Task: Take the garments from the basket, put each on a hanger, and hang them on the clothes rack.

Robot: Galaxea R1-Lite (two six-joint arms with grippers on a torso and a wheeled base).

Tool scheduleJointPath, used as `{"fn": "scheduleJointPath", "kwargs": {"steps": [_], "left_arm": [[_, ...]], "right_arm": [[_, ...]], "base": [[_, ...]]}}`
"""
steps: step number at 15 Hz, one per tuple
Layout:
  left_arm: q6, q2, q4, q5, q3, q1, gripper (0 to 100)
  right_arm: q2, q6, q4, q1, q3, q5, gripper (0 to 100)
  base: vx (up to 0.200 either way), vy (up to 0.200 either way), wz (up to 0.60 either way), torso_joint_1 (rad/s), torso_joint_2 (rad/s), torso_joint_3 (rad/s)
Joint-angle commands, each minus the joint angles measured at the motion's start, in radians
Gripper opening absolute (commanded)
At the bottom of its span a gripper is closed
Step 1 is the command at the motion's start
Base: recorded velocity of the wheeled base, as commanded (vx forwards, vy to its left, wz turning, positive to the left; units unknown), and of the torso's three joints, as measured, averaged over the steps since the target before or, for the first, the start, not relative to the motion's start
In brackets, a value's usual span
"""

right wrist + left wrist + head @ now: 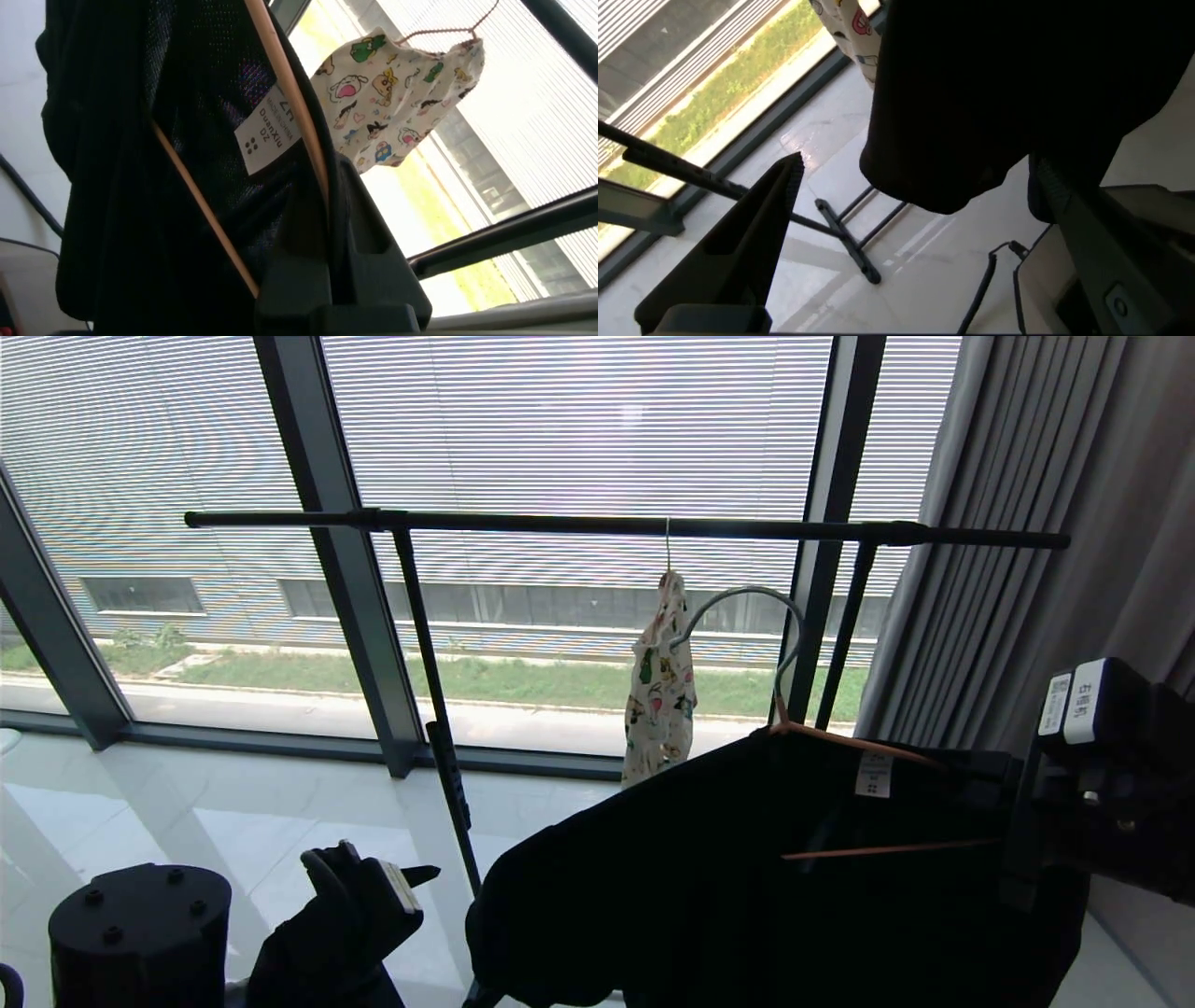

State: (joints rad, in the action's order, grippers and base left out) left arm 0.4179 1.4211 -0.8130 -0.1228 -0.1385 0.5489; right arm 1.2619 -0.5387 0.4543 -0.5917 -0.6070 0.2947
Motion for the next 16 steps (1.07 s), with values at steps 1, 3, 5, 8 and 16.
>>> {"fn": "scheduleJointPath", "kwargs": {"steps": [1,3,5,8,16], "left_arm": [[-0.002,0.022,0.0,0.0,-0.01,0.0,100],[-0.008,0.03,0.0,0.0,-0.012,-0.001,100],[-0.022,0.032,0.0,0.0,-0.016,-0.001,0],[-0.025,0.035,0.0,0.002,-0.018,-0.003,0],[-0.068,0.044,0.0,0.008,-0.026,-0.236,0]], "right_arm": [[-0.024,0.0,0.0,-0.017,0.003,0.0,0],[-0.027,-0.001,0.0,-0.028,0.003,0.0,0],[-0.029,-0.001,0.0,-0.043,0.003,-0.002,0],[-0.033,-0.003,0.0,-0.043,0.003,-0.003,0],[-0.038,0.006,0.0,-0.071,0.001,-0.043,0]], "base": [[0.0,0.0,0.0,0.0,0.0,0.0],[0.0,0.0,0.0,0.0,0.0,0.0],[0.0,0.0,0.0,0.0,0.0,0.0],[0.0,0.0,0.0,0.0,0.0,0.0],[0.0,0.0,0.0,0.0,0.0,0.0]]}}
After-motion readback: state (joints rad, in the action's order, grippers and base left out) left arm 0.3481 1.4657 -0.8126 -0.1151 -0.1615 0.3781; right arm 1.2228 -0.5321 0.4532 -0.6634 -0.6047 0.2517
